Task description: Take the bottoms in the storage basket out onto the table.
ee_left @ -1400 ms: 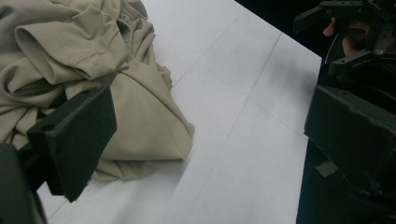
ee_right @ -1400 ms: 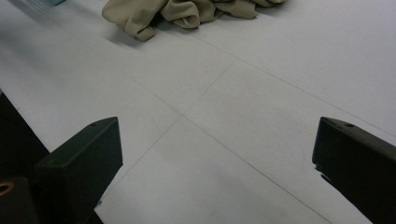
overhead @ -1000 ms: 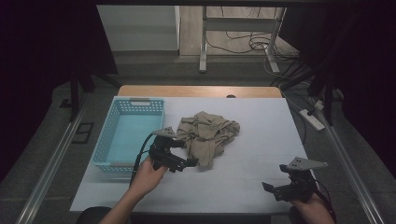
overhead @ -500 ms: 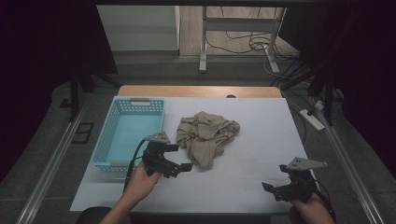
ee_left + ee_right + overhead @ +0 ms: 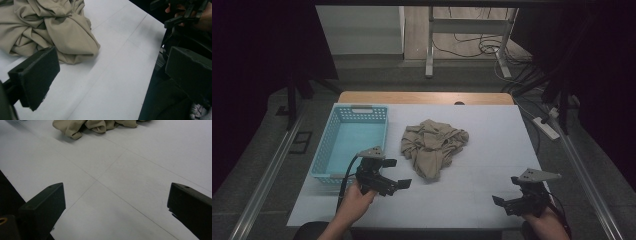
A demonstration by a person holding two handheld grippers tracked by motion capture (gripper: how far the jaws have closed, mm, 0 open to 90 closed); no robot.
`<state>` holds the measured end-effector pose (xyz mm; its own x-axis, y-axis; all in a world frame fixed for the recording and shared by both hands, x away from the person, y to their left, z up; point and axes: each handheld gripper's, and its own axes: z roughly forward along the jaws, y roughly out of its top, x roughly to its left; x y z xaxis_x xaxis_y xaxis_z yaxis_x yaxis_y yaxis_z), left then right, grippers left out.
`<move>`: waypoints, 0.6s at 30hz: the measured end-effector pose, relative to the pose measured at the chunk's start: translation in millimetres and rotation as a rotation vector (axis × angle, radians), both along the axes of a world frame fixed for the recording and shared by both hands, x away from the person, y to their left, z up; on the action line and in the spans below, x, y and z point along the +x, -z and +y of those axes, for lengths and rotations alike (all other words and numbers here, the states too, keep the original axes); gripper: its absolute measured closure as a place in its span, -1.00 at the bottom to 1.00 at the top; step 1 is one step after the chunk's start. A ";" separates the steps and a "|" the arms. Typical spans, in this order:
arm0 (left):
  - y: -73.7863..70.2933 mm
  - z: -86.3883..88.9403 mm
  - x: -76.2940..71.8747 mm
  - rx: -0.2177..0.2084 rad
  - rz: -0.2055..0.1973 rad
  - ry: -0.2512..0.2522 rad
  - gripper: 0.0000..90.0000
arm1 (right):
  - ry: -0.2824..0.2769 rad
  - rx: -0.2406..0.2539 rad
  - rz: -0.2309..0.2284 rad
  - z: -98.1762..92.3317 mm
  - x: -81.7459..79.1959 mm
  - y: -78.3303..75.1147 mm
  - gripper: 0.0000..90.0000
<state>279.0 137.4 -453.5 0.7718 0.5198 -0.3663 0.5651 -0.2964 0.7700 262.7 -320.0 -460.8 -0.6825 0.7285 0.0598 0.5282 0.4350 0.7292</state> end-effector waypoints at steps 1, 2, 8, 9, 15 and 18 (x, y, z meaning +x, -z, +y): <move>0.3 1.3 -1.3 -0.002 -0.002 0.000 -1.00 | 0.000 0.000 0.000 0.0 0.1 0.0 -0.96; 0.7 2.9 -2.6 -0.004 -0.003 0.001 -1.00 | 0.000 0.000 0.001 0.0 0.1 0.1 -0.96; 2.9 12.8 -12.0 -0.007 -0.004 -0.020 -1.00 | 0.000 -0.002 0.003 0.1 0.3 0.2 -0.96; 3.7 14.5 -13.5 -0.009 -0.003 -0.023 -1.00 | -0.001 -0.004 0.004 0.2 0.3 0.1 -0.96; 9.0 27.5 -25.3 -0.046 0.010 -0.055 -1.00 | 0.000 -0.009 0.006 0.8 0.4 0.2 -0.96; 9.8 31.6 -28.7 -0.055 0.010 -0.065 -1.00 | 0.000 -0.009 0.007 0.8 0.4 0.2 -0.96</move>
<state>250.2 169.0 -463.3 0.7334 0.5471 -0.4036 0.5896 -0.2161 0.7782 263.1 -319.3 -461.0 -0.6820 0.7291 0.0576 0.5331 0.4416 0.7216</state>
